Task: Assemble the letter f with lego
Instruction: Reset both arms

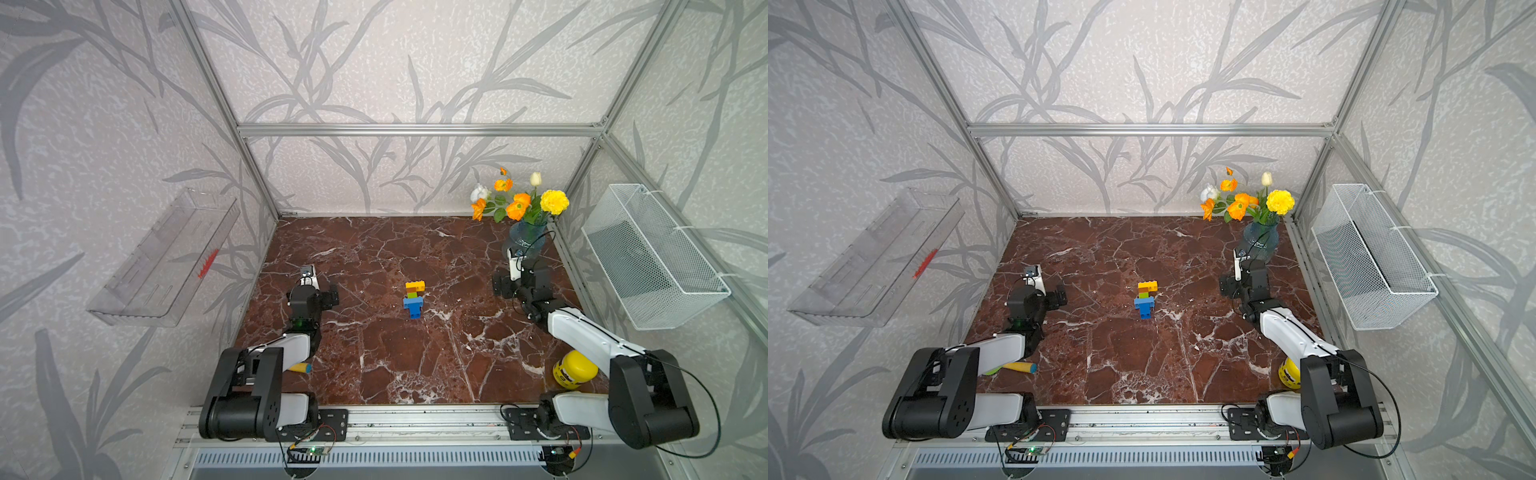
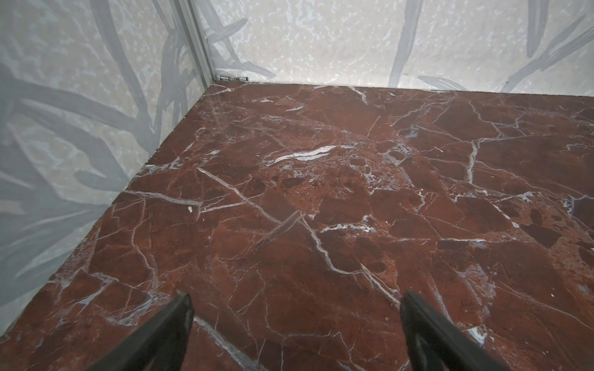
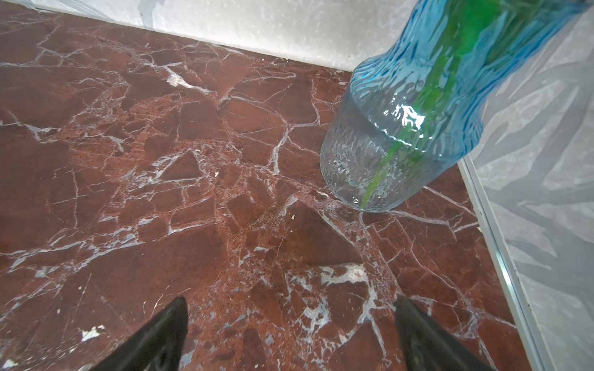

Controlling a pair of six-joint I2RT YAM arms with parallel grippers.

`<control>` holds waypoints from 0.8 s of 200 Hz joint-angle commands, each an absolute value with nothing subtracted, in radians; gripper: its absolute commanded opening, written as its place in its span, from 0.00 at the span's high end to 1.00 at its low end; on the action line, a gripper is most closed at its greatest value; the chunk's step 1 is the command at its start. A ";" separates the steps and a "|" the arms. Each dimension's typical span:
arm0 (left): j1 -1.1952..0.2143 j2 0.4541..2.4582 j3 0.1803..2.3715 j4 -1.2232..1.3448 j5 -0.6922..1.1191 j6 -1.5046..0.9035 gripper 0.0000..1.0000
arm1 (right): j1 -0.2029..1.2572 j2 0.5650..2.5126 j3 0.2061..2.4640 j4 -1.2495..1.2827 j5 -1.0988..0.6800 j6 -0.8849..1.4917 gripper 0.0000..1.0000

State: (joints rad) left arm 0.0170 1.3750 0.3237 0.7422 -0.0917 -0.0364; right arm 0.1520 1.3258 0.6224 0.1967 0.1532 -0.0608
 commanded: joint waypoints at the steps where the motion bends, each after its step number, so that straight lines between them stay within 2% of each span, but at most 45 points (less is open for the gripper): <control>1: 0.025 1.430 0.346 0.842 -0.048 -0.026 0.00 | 0.136 1.360 0.575 0.366 0.160 -0.084 0.01; 23: 0.025 1.503 0.416 0.778 -0.011 -0.009 0.01 | 0.110 1.413 0.547 0.459 0.114 -0.068 0.01; 78: 0.029 1.520 0.406 0.806 -0.055 -0.036 0.01 | 0.100 1.511 0.437 0.730 0.056 -0.068 0.01; 98: 0.029 1.518 0.406 0.802 -0.055 -0.037 0.01 | 0.100 1.580 0.380 0.957 0.032 -0.075 0.01; 125: 0.030 1.518 0.407 0.803 -0.055 -0.037 0.01 | 0.102 1.528 0.424 0.780 0.026 -0.082 0.01; 160: 0.031 1.518 0.407 0.803 -0.055 -0.034 0.01 | 0.101 1.536 0.417 0.808 0.025 -0.080 0.01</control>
